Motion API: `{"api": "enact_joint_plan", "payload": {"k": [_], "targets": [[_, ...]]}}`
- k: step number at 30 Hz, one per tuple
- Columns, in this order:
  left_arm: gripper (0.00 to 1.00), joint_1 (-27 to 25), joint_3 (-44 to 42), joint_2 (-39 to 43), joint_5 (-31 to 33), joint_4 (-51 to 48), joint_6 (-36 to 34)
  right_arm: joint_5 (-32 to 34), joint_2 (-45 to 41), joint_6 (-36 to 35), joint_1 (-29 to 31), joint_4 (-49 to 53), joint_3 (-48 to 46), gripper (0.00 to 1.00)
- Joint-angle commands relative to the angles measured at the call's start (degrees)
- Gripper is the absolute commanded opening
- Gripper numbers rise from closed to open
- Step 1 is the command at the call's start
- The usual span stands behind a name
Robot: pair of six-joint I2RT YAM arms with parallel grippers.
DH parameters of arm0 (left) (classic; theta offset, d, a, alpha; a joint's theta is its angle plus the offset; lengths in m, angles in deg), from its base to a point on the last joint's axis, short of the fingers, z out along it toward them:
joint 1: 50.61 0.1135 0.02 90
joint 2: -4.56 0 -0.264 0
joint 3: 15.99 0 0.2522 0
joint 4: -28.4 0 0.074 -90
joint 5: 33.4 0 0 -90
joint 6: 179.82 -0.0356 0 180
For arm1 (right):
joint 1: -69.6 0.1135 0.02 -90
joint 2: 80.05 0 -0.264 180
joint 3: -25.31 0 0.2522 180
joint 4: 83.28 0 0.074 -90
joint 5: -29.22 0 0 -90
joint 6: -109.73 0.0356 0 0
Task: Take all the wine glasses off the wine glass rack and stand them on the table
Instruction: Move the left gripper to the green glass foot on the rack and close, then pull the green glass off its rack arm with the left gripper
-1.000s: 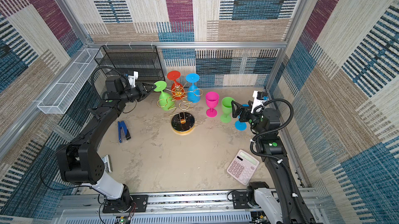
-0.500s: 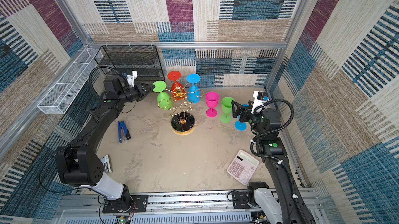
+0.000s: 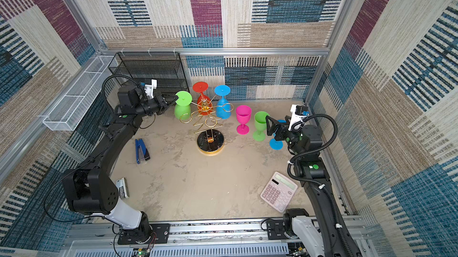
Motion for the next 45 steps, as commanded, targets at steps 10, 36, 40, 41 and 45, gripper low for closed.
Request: {"api": "enact_joint_plan", "payload": {"k": [10,36,40,41,45], "targets": [[0.0,0.0,-0.5,1.4,-6.0,9.9,10.3,-0.7,-0.7,1.1,0.1,-1.4,0.4,0.99],[0.0,-3.6,4.3,-2.3,-6.1,5.0,7.1,-0.7,-2.1,1.4,0.1,-0.4,0.9,0.99],[0.0,-3.5,5.3,-3.4,-4.5,4.8,6.4,-0.7,-2.1,1.3,0.1,-0.2,0.9,0.99],[0.0,-3.4,5.7,-3.5,-4.1,4.6,6.1,-0.7,-2.2,1.2,0.1,-0.1,1.0,0.99],[0.0,-2.6,6.0,-3.6,-2.7,6.0,6.5,-0.7,-2.4,0.9,0.1,0.2,1.0,0.99]]}}
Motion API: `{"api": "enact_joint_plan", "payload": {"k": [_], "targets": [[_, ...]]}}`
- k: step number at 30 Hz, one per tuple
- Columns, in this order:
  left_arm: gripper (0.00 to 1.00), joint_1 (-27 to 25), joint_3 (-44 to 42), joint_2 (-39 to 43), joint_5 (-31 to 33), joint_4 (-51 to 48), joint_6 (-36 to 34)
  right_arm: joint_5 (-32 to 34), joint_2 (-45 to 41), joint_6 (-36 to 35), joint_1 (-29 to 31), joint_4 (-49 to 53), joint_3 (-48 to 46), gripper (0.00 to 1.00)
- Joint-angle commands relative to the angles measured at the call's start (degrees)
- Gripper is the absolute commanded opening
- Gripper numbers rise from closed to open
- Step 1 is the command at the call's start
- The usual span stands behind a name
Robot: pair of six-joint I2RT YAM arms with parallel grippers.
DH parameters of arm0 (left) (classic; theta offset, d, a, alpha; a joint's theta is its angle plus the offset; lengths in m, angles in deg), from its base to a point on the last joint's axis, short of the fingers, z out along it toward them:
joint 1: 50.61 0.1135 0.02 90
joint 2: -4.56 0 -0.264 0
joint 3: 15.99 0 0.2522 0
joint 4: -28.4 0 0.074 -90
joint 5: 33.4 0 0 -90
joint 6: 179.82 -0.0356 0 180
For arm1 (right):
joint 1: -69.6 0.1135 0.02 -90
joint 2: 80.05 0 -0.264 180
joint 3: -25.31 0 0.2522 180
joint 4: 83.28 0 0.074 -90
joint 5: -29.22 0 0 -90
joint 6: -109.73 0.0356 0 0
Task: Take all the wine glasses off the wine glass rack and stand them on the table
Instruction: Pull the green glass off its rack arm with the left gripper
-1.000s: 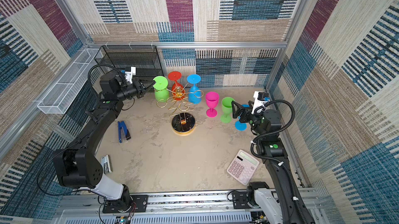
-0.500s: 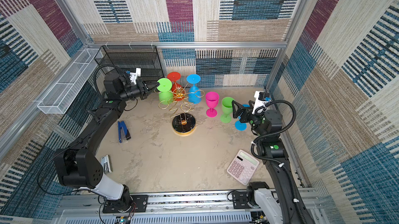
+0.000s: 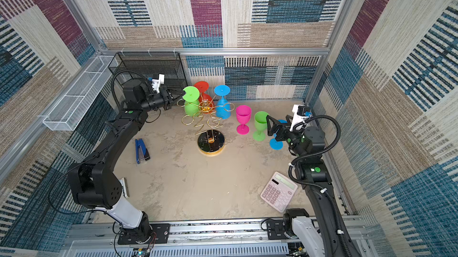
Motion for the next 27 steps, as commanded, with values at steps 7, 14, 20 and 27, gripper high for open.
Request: {"api": "enact_joint_plan", "payload": {"k": [7,14,20,27], "targets": [[0.0,2.4,-0.1,0.5,1.7,3.2,0.5,-0.3,-0.5,0.2,0.1,-0.5,0.6,0.99],[0.0,5.6,-3.8,3.2,1.9,6.1,2.3,-0.3,-0.7,0.1,0.1,-0.3,0.7,0.99],[0.0,8.8,-5.9,7.5,-0.3,4.4,2.4,-0.1,-0.9,-0.3,0.1,0.1,0.7,0.99],[0.0,13.8,-15.4,16.8,-4.0,4.3,3.9,-0.7,-1.0,-0.7,0.1,0.3,1.0,0.99]]}}
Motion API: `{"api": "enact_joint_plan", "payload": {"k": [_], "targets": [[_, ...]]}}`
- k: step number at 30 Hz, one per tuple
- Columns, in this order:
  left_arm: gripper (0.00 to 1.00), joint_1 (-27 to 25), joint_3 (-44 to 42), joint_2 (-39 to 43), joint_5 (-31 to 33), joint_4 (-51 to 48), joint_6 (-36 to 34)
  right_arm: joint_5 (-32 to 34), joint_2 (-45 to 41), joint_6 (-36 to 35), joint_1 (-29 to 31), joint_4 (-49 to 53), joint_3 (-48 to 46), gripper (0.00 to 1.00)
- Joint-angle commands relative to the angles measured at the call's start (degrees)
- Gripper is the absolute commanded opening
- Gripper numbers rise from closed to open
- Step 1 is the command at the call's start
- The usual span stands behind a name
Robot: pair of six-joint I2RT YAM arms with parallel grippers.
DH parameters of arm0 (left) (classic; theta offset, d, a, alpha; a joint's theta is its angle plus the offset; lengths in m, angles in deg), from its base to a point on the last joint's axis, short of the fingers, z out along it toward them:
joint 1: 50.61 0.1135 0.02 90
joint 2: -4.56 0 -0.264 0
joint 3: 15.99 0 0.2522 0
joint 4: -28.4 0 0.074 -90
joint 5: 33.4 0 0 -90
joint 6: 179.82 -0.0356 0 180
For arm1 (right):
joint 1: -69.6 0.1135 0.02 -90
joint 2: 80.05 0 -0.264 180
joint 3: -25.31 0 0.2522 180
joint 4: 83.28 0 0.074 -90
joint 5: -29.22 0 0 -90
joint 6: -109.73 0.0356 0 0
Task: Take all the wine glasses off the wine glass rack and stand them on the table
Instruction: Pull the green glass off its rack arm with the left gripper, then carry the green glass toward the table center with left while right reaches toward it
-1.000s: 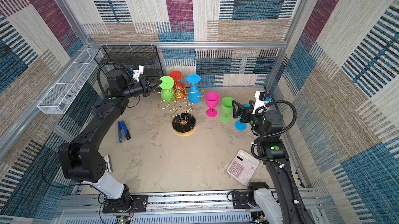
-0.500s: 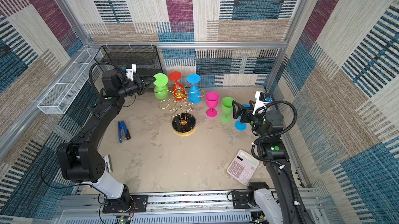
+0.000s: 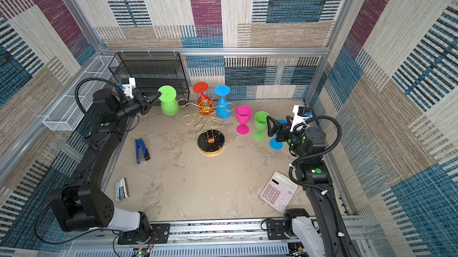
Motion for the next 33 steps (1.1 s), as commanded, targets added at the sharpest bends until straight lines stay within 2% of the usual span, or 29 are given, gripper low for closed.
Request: {"api": "enact_joint_plan", "payload": {"k": [1,11,22,28,33], "targets": [[0.0,1.9,-3.5,3.9,-3.7,2.0,3.8,-0.8,-0.2,-0.7,0.1,-1.0,0.7,0.99],[0.0,4.9,-13.7,15.8,-10.6,2.1,8.9,-6.1,1.2,-2.8,0.1,-2.2,0.8,0.99],[0.0,4.6,-17.6,27.0,-17.3,-16.5,-0.3,-13.2,1.7,-4.0,0.8,-4.8,-0.6,0.99],[0.0,0.8,-21.8,28.8,-20.5,-16.8,0.9,-13.2,1.7,-6.3,5.1,-4.4,-1.0,0.99],[0.0,-6.2,-23.2,29.7,-18.3,-16.8,1.5,-17.4,2.2,-9.0,8.8,-4.8,-1.8,0.99]]}}
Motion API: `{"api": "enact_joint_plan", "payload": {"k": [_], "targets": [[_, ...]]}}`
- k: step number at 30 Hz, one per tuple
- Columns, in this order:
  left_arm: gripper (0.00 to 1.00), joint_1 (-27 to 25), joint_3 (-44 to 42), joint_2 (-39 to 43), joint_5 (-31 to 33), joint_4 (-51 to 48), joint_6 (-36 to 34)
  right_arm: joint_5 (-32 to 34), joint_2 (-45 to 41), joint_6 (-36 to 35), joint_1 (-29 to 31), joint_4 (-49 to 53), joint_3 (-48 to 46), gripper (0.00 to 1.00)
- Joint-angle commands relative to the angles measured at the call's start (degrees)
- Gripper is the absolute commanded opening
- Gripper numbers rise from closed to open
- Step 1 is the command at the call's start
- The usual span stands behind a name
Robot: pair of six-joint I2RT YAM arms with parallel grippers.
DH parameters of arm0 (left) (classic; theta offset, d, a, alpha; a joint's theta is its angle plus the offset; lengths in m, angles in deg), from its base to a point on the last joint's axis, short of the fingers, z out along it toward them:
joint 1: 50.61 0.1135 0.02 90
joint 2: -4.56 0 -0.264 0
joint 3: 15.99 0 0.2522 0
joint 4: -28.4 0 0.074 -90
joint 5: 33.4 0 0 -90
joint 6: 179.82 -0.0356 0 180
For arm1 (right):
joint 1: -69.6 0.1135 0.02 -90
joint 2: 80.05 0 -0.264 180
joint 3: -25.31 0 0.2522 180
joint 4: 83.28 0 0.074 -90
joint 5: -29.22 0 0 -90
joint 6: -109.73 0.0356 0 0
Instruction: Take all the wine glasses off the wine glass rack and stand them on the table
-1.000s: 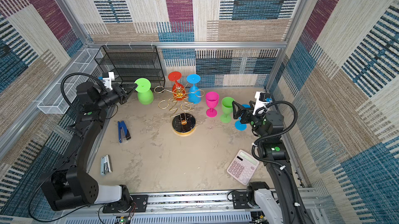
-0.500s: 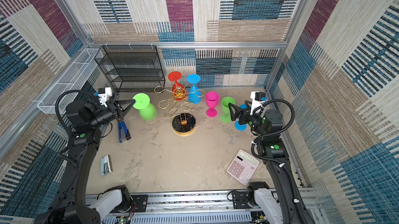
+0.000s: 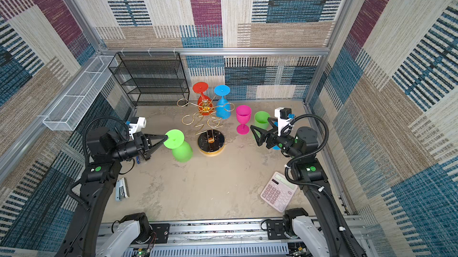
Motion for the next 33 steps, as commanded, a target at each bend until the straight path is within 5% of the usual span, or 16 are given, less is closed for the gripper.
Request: {"api": "enact_joint_plan", "payload": {"k": [1,14,33], "targets": [[0.0,-4.2,-0.1,0.1,0.2,0.6,-1.7,-4.3,0.5,-3.0,2.1,-1.9,-0.5,0.99],[0.0,-20.6,7.7,-6.0,8.0,6.4,1.7,-9.4,0.2,-10.8,13.7,-4.0,-2.5,0.99],[0.0,-31.2,15.5,-17.9,8.8,23.3,10.9,3.1,4.9,-14.0,24.9,-10.4,-2.8,0.99]]}}
